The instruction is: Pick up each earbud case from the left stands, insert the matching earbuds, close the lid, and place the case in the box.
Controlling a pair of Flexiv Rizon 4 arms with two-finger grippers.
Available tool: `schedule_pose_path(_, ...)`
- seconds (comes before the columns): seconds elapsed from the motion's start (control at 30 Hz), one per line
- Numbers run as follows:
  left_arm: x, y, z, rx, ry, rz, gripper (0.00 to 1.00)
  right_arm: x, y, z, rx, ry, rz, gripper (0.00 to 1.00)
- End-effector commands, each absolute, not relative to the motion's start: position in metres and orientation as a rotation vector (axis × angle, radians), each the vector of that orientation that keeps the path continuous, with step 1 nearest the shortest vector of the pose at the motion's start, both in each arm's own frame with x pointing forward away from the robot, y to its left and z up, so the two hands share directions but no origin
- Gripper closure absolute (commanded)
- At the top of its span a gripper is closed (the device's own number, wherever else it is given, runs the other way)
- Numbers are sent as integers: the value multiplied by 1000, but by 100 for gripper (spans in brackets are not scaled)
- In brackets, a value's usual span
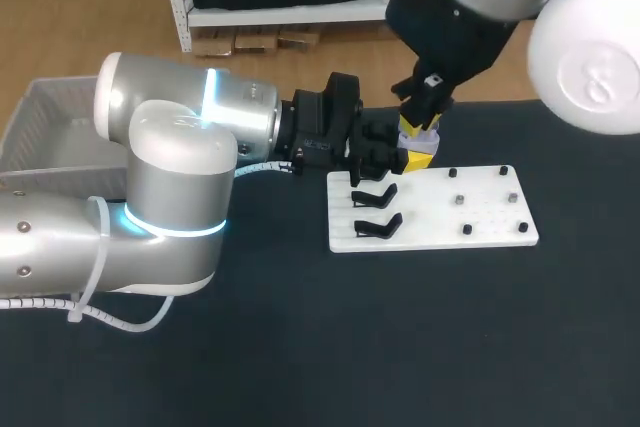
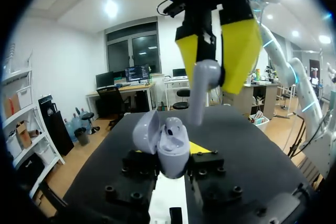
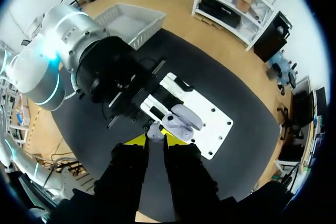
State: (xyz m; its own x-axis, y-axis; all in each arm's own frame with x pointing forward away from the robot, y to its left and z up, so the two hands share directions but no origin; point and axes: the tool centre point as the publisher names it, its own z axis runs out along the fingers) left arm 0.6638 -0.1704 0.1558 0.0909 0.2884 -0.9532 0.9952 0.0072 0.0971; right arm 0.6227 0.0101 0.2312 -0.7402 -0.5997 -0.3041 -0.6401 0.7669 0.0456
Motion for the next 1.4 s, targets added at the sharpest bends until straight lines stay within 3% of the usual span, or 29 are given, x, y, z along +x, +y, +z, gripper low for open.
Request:
schedule_pose_path(0.03, 662, -170, 154, 1437, 1348, -966, 100, 624, 9, 227, -975, 2694, 207, 100)
schedule_pose_path(1.4, 662, -170, 154, 1437, 1348, -966, 100, 641, 2, 210, -998, 2707, 116, 100)
